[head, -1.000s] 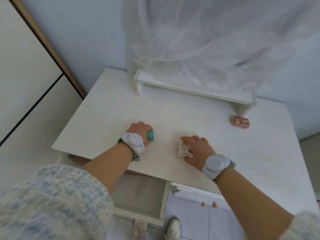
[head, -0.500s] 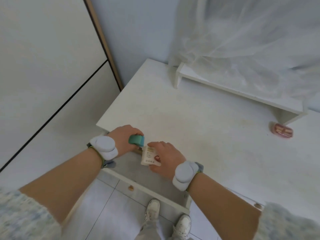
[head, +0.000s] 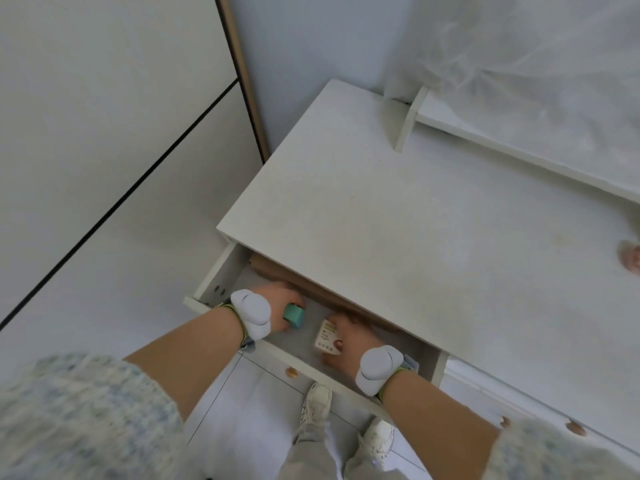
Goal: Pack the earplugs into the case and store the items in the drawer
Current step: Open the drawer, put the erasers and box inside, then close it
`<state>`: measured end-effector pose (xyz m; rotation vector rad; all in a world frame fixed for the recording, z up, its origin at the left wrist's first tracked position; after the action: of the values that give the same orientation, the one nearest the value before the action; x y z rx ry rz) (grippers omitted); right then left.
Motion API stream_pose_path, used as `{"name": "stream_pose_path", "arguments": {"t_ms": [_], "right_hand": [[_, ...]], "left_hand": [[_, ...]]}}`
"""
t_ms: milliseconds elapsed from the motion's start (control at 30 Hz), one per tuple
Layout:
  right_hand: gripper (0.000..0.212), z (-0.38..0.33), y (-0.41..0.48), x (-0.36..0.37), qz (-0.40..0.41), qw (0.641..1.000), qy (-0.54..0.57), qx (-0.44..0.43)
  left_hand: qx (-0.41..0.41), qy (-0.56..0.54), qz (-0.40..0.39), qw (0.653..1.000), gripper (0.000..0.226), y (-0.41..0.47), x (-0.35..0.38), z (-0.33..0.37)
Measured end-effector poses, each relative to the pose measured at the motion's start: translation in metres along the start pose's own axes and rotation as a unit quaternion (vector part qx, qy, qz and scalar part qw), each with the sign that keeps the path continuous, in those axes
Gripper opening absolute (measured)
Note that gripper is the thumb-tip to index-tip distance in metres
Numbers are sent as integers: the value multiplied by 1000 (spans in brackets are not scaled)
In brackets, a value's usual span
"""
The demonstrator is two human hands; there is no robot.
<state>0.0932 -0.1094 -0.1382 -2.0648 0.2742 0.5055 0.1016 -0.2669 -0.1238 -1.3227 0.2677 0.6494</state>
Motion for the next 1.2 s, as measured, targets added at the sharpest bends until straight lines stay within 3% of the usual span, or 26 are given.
{"name": "stream_pose_path", "arguments": {"t_ms": [167, 367, 633, 867, 967, 1100, 1200], "right_hand": [[61, 6, 14, 8, 8, 1000, -6, 13], [58, 6, 14, 10, 34, 999, -6, 16], [64, 2, 3, 7, 31, 999, -10, 10], [53, -10, -26, -4, 85, 996, -9, -28], [56, -25, -43, -8, 108, 990, -21, -88], [67, -43, -63, -7, 158, 967, -55, -193], [80, -48, -65, 1, 167, 960, -119, -192]], "left_hand": [[6, 85, -75, 993, 46, 24, 10, -6], [19, 124, -63, 990, 43, 29, 13, -7], [22, 98, -71, 992, 47, 25, 11, -4], [21, -15, 24, 999, 50, -13, 1, -2], [40, -59, 89, 993, 54, -40, -1, 1], [73, -53, 166, 982, 83, -71, 6, 2], [44, 19, 163, 986, 101, -80, 16, 0]]}}
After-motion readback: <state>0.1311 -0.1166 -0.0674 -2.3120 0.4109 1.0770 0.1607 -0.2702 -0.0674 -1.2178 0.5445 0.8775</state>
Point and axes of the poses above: each hand's wrist, its own y-axis towards the middle knuckle, its own x-axis out of the palm, z = x × y, the point moved 4 cm from there along y, towards the middle knuckle, and after that the axes turned 11 degrees about -z, right-handed, at the moved point
